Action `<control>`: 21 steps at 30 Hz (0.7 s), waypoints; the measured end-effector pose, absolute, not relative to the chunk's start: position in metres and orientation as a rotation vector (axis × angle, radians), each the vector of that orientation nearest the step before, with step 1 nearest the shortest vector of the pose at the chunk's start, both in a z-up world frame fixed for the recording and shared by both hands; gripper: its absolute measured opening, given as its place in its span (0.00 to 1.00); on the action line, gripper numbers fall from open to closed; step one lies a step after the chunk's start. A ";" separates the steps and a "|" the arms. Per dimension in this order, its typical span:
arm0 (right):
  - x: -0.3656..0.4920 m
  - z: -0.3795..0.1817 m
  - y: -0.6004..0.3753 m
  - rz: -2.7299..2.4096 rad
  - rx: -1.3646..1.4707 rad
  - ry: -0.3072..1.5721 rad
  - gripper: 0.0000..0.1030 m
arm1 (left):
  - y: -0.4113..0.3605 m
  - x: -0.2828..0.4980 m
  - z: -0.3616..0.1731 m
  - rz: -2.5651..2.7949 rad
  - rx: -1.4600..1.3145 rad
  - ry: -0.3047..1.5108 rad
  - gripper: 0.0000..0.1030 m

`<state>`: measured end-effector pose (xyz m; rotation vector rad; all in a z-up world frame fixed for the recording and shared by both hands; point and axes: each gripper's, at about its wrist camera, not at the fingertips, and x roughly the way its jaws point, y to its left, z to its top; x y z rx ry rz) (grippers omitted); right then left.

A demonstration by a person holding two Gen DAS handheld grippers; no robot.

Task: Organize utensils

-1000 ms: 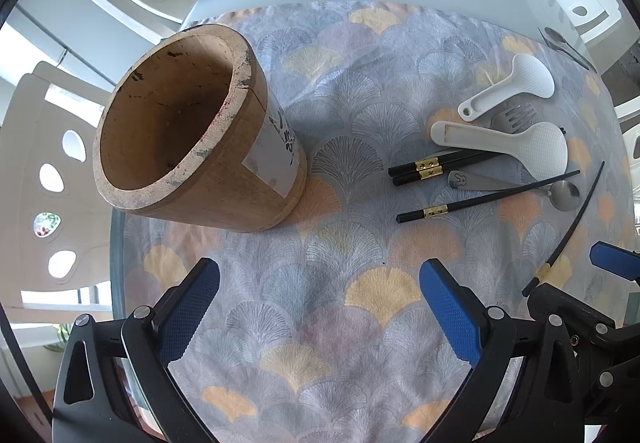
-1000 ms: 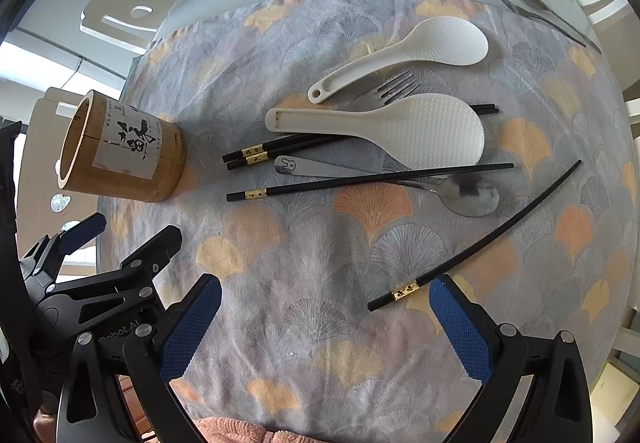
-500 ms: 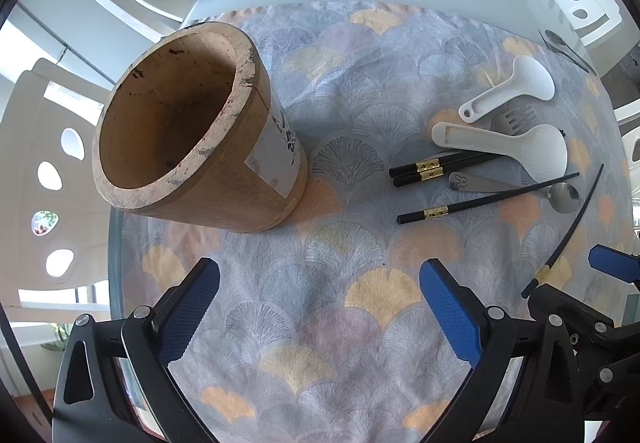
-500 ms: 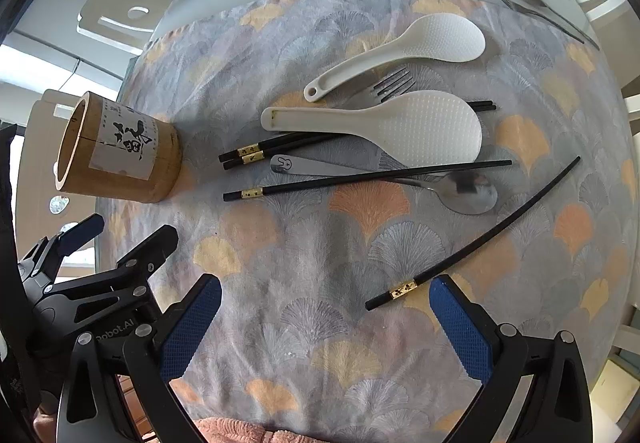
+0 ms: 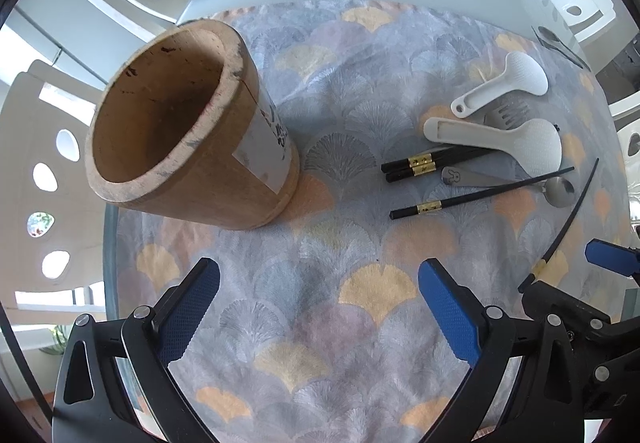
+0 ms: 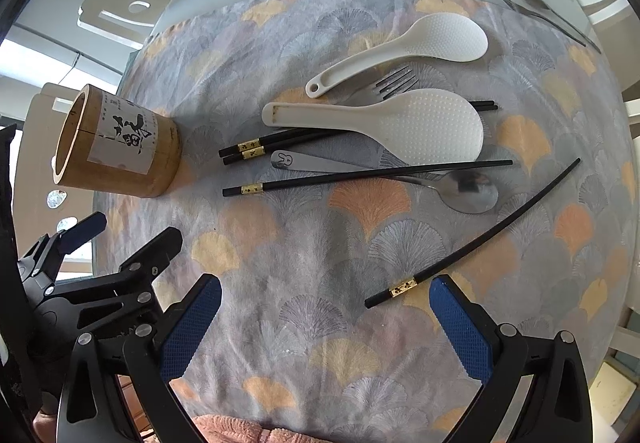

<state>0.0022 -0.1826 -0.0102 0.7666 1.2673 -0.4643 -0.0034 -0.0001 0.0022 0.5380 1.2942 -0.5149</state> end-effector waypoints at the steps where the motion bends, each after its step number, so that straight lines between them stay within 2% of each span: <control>1: 0.002 -0.010 -0.182 -0.464 0.768 1.266 1.00 | -0.001 -0.003 0.004 -0.520 0.531 1.289 0.96; 21: 0.002 -0.008 -0.181 -0.461 0.772 1.251 1.00 | 0.010 -0.001 0.005 -0.498 0.476 1.299 0.96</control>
